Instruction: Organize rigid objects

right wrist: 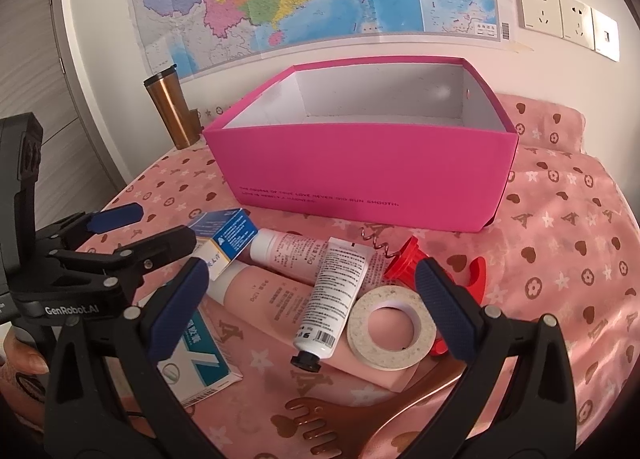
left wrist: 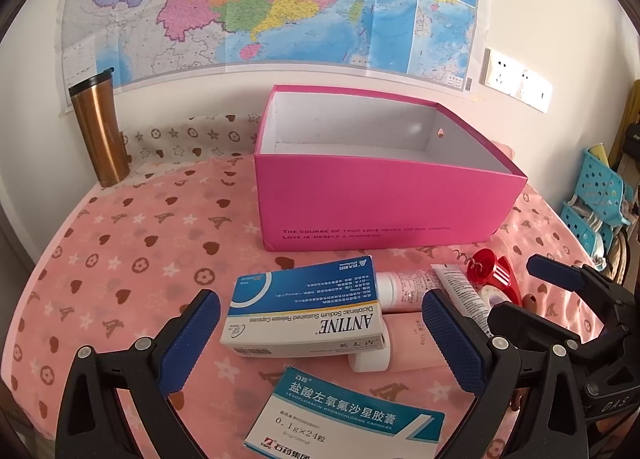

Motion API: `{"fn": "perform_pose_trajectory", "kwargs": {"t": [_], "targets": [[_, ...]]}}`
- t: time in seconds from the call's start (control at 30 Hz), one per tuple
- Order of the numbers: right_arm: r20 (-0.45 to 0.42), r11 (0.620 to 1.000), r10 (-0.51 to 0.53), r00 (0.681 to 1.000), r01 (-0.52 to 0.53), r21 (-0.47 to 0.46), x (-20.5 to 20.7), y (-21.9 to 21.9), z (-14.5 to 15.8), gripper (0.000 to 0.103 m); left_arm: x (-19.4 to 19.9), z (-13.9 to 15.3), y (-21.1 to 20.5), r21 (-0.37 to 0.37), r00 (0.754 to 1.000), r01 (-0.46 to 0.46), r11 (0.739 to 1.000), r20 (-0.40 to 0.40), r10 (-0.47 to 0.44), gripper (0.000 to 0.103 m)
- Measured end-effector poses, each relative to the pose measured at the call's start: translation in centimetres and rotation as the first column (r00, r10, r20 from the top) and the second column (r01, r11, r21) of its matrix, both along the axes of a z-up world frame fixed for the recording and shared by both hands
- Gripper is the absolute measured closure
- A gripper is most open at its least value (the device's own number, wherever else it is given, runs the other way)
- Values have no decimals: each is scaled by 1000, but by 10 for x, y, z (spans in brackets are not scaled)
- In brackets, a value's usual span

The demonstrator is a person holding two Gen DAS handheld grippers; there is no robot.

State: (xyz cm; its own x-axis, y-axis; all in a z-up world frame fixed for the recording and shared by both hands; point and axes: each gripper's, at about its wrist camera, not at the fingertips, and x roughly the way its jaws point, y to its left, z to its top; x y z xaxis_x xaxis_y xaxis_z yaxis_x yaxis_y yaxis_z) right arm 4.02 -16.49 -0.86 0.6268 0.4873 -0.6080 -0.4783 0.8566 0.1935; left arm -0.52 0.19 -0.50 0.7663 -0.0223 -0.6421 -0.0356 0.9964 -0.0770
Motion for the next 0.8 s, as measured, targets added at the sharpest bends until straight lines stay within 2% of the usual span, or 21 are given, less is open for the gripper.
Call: {"fn": "perform_pose_trajectory", "kwargs": {"t": [0.1,0.4,0.67,0.8], "targets": [[26,1000,6,1000,-6,10,0,0,1,0,0,0,0,0,1000,0,1000,0,0,0],[-35,999,32,999,-33,-27,2,4,0,1,-4,3,3,-10,1000,11,1000,22,-11,0],[-76,993,96,992,-100,-54,10,19,-2,6,-12,7,52,-99,998,23,995,53,-18,1],[-114,987,154,982,-157,-21,12,32,-6,18,-6,-4,77,-165,999,32,986,15,-30,2]]}}
